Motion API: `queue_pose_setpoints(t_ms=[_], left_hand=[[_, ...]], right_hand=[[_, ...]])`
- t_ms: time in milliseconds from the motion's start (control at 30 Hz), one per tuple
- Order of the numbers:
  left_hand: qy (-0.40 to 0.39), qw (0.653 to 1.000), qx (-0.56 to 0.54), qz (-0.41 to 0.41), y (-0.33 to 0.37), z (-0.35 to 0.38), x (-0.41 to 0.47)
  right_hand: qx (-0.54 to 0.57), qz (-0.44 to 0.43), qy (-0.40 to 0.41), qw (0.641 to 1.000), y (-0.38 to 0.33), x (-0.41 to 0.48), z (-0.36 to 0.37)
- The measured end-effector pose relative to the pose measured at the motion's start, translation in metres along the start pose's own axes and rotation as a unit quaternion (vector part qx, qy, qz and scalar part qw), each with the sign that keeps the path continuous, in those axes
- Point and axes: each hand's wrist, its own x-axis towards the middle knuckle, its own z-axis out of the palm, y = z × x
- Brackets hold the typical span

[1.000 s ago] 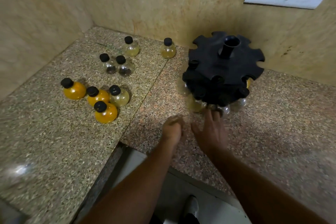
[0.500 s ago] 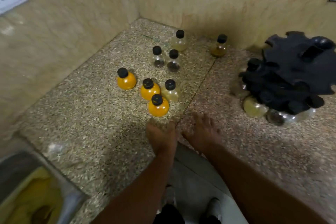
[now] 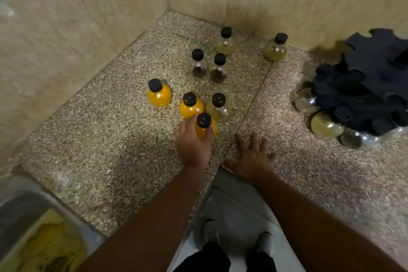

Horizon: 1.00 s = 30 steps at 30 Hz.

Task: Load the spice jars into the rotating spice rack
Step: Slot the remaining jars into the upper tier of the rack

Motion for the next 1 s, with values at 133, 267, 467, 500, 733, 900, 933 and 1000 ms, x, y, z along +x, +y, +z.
queue_pose_setpoints(t_ms=[133, 267, 467, 500, 733, 900, 933, 1000], left_hand=[[-0.009, 0.999, -0.021, 0.039, 0.008, 0.001, -0.006], [-0.055, 0.993, -0.032, 0.103, 0.032, 0.015, -0.021], [-0.145, 0.97, -0.087, 0.172, 0.1, 0.046, -0.035], [-0.158, 0.966, -0.089, 0.185, 0.112, 0.051, -0.036], [-0.212, 0.919, -0.144, 0.299, 0.213, 0.078, -0.052], [-0.247, 0.89, -0.149, 0.354, 0.27, 0.095, -0.063], [-0.254, 0.888, -0.143, 0.356, 0.276, 0.099, -0.066], [-0.261, 0.886, -0.131, 0.361, 0.284, 0.106, -0.07]], right_hand=[[0.05, -0.003, 0.039, 0.998, 0.004, -0.001, 0.0], [0.179, 0.012, 0.159, 0.971, 0.025, -0.011, -0.014], [0.369, 0.029, 0.315, 0.874, 0.078, -0.032, -0.058], [0.404, 0.045, 0.33, 0.852, 0.085, -0.033, -0.067], [0.642, 0.146, 0.378, 0.65, 0.15, -0.041, -0.131], [0.71, 0.151, 0.371, 0.579, 0.199, -0.049, -0.168], [0.726, 0.159, 0.359, 0.564, 0.206, -0.05, -0.175], [0.75, 0.173, 0.319, 0.552, 0.22, -0.05, -0.187]])
